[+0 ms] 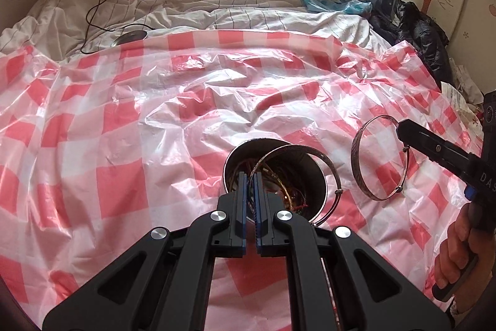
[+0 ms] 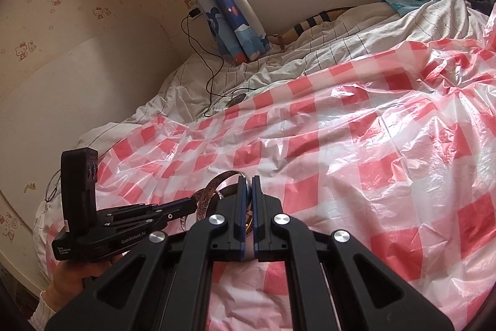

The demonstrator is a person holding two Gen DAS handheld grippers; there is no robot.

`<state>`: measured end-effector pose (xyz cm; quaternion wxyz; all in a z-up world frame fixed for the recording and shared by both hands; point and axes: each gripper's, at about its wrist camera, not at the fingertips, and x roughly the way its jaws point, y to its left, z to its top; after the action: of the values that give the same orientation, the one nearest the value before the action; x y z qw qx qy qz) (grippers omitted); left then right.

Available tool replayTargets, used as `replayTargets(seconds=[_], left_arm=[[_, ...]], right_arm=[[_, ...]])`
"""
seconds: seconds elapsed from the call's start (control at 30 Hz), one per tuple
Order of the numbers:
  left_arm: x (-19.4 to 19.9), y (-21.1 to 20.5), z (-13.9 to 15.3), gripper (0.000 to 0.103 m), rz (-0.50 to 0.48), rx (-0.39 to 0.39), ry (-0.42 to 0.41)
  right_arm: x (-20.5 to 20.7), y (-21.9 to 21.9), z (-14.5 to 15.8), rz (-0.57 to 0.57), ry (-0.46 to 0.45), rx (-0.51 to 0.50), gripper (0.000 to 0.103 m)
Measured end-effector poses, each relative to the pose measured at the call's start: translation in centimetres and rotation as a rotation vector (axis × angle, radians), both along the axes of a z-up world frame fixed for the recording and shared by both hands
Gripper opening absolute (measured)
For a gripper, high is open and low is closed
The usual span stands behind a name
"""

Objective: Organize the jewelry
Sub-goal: 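Lower both silver bangles into the tin and open both grippers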

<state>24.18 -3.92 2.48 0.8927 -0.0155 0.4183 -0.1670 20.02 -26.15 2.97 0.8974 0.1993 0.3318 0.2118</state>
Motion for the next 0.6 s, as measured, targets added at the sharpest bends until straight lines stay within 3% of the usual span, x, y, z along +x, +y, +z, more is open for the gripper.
replayTargets(seconds=[0.27, 0.4, 0.6], left_arm=[[2.8, -0.9, -2.6, 0.007, -0.009, 0.048, 0.068], [2.3, -0.2, -2.8, 0.007, 0.003, 0.016, 0.057], [0.0, -0.1, -1.7, 0.009, 0.014, 0.048, 0.025]], right_arm=[[3.0, 1.9, -1.7, 0.014, 0.022, -0.044, 0.004], [3.5, 2.8, -3.0, 0.030, 0.046, -0.067, 0.004], [3.9, 4.3, -4.0, 0.062, 0.060, -0.083, 0.004]])
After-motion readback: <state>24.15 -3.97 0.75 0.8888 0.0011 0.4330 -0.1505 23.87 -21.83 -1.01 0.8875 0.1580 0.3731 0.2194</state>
